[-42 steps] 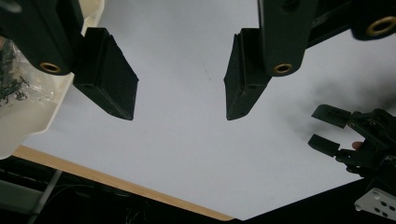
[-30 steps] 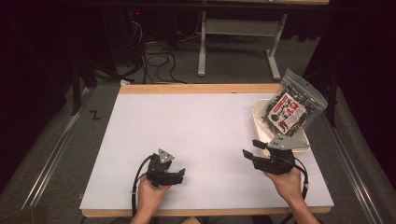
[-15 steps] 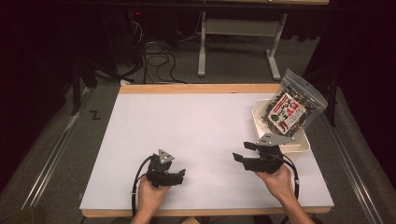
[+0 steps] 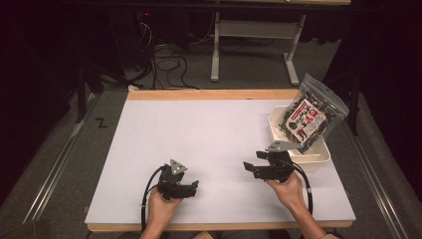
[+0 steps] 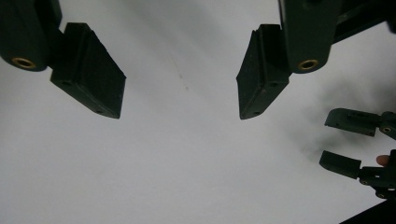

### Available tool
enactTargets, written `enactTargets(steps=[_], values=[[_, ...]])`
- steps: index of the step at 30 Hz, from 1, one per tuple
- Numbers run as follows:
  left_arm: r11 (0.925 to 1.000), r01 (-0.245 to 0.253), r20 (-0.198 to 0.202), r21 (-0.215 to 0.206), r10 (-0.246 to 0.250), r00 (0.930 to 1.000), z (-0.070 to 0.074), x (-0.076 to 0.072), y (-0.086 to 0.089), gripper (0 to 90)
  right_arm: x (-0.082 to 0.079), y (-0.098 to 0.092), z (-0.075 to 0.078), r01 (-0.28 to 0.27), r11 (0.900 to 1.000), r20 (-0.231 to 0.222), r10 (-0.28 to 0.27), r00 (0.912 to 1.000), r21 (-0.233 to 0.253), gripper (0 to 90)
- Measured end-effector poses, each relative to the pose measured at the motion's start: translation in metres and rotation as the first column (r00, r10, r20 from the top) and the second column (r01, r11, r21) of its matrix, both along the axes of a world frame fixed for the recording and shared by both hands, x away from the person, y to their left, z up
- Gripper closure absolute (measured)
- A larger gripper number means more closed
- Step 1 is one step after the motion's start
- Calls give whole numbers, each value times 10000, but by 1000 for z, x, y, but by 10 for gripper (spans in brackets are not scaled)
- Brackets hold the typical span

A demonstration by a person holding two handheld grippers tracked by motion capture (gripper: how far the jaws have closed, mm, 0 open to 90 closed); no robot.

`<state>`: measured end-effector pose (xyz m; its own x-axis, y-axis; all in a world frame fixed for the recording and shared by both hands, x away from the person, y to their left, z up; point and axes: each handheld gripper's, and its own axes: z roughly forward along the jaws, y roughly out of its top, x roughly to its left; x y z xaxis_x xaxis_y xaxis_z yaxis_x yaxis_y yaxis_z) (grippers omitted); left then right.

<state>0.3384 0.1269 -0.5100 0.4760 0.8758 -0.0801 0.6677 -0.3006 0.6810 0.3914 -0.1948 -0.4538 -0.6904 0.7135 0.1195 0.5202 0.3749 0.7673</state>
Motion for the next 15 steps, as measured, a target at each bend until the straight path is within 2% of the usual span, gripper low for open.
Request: enactTargets(steps=[4, 7, 11, 15], values=[[10000, -14, -40, -69, 14, 10000, 0, 0, 1, 241, 1, 0, -5, -21, 9999, -128, 23, 9999, 126, 341], [10000, -36, -24, -73, 36, 10000, 0, 0, 1, 240, 4, -1, -8, -99, 9999, -279, 98, 9996, -53, 355], [10000, -41, -29, -85, 41, 10000, -1, 0, 1, 241, 6, -5, -13, -89, 9999, -484, 95, 9988, 127, 350], [10000, -63, -1, -56, 63, 10000, -1, 2, 1, 240, 9, -5, -20, -104, 9999, -593, 99, 9982, -90, 340]])
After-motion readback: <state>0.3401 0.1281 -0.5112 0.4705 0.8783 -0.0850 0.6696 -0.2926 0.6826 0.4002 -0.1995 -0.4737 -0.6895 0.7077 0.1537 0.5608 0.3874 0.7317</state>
